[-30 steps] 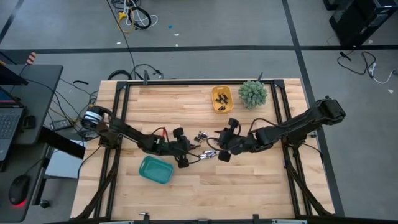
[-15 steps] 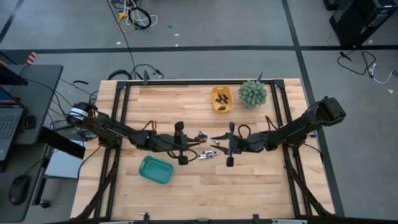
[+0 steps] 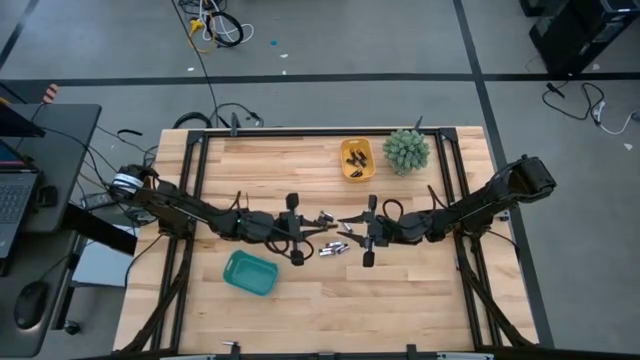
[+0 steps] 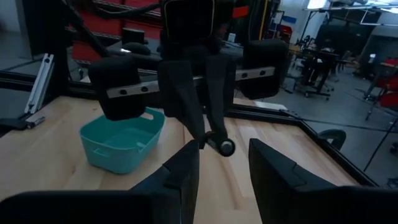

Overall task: Sort batteries
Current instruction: Put the black battery into the yellow bin

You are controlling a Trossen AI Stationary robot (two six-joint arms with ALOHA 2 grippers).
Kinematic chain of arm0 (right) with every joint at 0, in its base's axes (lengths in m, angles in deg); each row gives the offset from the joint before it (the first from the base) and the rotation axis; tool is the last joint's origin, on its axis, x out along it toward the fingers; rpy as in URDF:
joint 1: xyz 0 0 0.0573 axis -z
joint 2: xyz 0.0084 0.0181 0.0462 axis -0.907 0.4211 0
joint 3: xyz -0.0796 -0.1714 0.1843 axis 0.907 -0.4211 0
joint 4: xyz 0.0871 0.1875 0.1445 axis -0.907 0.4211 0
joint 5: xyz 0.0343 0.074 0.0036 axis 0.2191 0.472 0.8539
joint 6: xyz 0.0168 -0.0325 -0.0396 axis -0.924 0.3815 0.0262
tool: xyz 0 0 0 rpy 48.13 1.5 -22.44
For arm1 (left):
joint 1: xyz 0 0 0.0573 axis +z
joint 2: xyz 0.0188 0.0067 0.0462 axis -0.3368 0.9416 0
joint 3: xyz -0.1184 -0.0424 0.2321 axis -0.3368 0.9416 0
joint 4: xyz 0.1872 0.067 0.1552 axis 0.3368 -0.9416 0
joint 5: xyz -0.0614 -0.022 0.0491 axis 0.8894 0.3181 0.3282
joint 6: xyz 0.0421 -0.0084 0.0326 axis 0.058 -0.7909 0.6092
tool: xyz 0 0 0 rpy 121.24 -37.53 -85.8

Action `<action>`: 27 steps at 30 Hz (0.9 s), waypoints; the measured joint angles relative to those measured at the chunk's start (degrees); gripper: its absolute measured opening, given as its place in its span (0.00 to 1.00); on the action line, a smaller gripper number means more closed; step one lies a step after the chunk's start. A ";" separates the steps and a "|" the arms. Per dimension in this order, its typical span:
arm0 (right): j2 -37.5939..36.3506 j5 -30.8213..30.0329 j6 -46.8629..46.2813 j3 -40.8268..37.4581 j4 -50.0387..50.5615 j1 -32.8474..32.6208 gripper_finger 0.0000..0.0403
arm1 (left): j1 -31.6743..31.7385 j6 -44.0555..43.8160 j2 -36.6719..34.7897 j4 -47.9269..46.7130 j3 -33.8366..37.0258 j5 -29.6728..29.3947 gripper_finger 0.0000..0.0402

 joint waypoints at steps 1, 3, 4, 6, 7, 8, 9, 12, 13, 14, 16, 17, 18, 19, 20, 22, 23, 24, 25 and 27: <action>0.00 -0.02 0.28 0.00 -0.24 0.00 0.31 | 0.17 -0.01 0.00 -0.02 0.00 -0.01 0.01; 0.00 -0.02 0.60 0.00 -0.88 0.00 0.31 | 0.56 -0.02 0.00 -0.05 0.00 -0.01 0.01; 0.00 -0.02 0.61 0.00 -0.90 0.04 0.31 | 0.80 -0.02 0.00 0.12 0.00 0.00 0.01; 0.00 -0.20 0.63 0.00 -0.89 0.30 0.31 | 1.29 -0.01 0.00 0.22 0.00 0.04 0.01; 0.00 -0.20 0.57 0.00 -0.89 0.46 0.31 | 1.55 -0.01 0.00 0.23 0.00 0.04 0.01; 0.00 -0.24 0.45 0.00 -0.89 0.70 0.31 | 1.74 -0.01 0.00 0.23 0.00 0.04 0.01; 0.00 -0.23 0.30 0.00 -0.88 0.94 0.31 | 1.96 0.02 0.00 0.31 0.00 0.02 0.01; 0.00 -0.22 0.21 0.00 -0.90 1.48 0.31 | 2.39 0.09 0.00 1.04 0.00 0.44 0.01; 0.00 -0.20 0.16 0.00 -0.89 1.69 0.31 | 2.43 0.09 0.00 1.42 0.00 0.77 0.01; 0.00 -0.17 0.14 0.00 -0.85 1.86 0.31 | 2.47 0.11 0.00 1.75 0.00 1.13 0.01; 0.00 -0.16 -0.01 0.00 -0.83 2.18 0.31 | 2.47 0.39 0.00 2.45 -0.02 1.43 0.01; 0.00 -0.15 -0.01 0.00 -0.92 2.23 0.31 | 2.47 0.62 0.00 2.52 -0.02 1.45 0.01; 0.00 -0.15 -0.01 0.00 -1.09 2.24 0.32 | 2.47 0.94 0.00 2.51 -0.02 1.46 0.01; 0.00 -0.15 0.05 0.00 -1.31 2.27 0.31 | 2.47 1.23 0.00 2.50 -0.02 1.46 0.01; 0.00 -0.15 0.13 0.00 -1.66 2.27 0.31 | 2.47 1.35 0.00 2.51 -0.02 1.46 0.01; 0.00 -0.15 0.15 0.05 -2.05 2.43 0.31 | 2.47 1.40 0.00 2.50 -0.02 1.46 0.01; 0.00 -0.07 0.15 0.17 -1.97 2.55 0.31 | 2.47 1.42 0.00 2.50 -0.02 1.46 0.01; 0.00 0.08 0.15 0.34 -1.90 2.68 0.31 | 2.47 1.48 0.00 2.56 -0.02 1.46 0.01; 0.00 0.26 0.18 0.52 -1.94 2.92 0.31 | 2.47 1.55 0.00 2.74 -0.02 1.46 0.01; 0.00 0.98 0.32 0.79 -1.97 3.36 0.31 | 2.47 1.78 0.00 3.36 -0.04 1.46 0.01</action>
